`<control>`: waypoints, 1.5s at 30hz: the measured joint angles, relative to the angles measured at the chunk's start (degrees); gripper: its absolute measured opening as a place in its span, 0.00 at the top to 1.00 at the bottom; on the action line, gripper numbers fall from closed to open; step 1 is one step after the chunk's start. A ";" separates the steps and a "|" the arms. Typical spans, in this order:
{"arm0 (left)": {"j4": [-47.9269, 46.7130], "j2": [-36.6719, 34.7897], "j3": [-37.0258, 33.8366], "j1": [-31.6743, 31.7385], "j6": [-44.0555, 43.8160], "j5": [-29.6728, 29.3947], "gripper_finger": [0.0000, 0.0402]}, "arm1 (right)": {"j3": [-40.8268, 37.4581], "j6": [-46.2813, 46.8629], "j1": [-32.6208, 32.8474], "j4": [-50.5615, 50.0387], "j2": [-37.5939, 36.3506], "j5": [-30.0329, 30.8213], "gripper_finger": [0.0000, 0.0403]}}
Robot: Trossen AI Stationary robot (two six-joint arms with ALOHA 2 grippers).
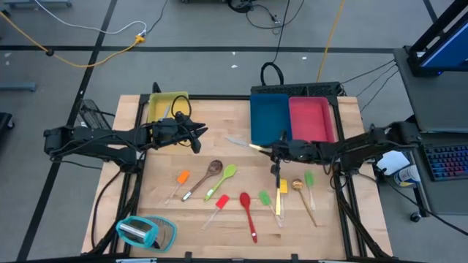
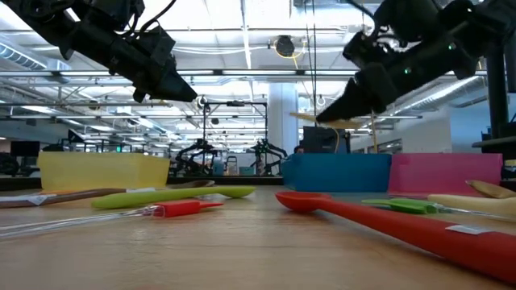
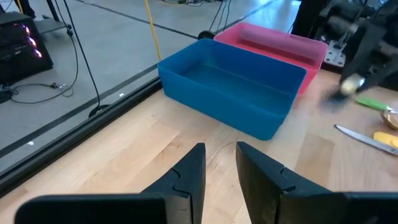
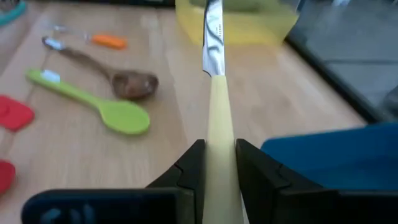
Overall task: Pick & Place Kitchen Items
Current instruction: Put the yellow knife into the yellow bin
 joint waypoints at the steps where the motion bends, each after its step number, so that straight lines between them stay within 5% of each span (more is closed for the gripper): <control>1: -0.02 0.00 0.00 0.00 -0.07 0.02 0.77 | 0.00 -0.81 0.00 1.24 -0.72 0.98 0.85; 13: 6.69 1.65 0.00 -3.50 0.13 0.48 0.77 | 0.02 -10.08 -0.04 21.53 -3.24 2.71 0.85; 19: 23.53 9.13 0.00 -6.26 3.61 1.58 0.77 | 0.02 -11.00 -0.97 27.39 -2.30 -6.34 0.85; 25: 44.16 19.24 0.00 -7.06 9.42 14.37 0.77 | 0.02 -10.88 -1.86 28.32 -0.74 -7.60 0.84; 29: 52.94 23.70 0.30 -7.02 11.77 16.83 0.77 | 0.04 -10.25 -2.28 32.42 0.81 -11.46 0.84; 34: 50.10 24.68 3.70 -6.89 13.42 16.98 0.72 | 0.07 -9.28 -3.05 35.31 2.99 -13.37 0.84; 45: 40.92 24.87 11.37 -7.72 15.66 16.98 0.40 | 1.28 -6.49 -4.13 41.66 7.94 -17.68 0.84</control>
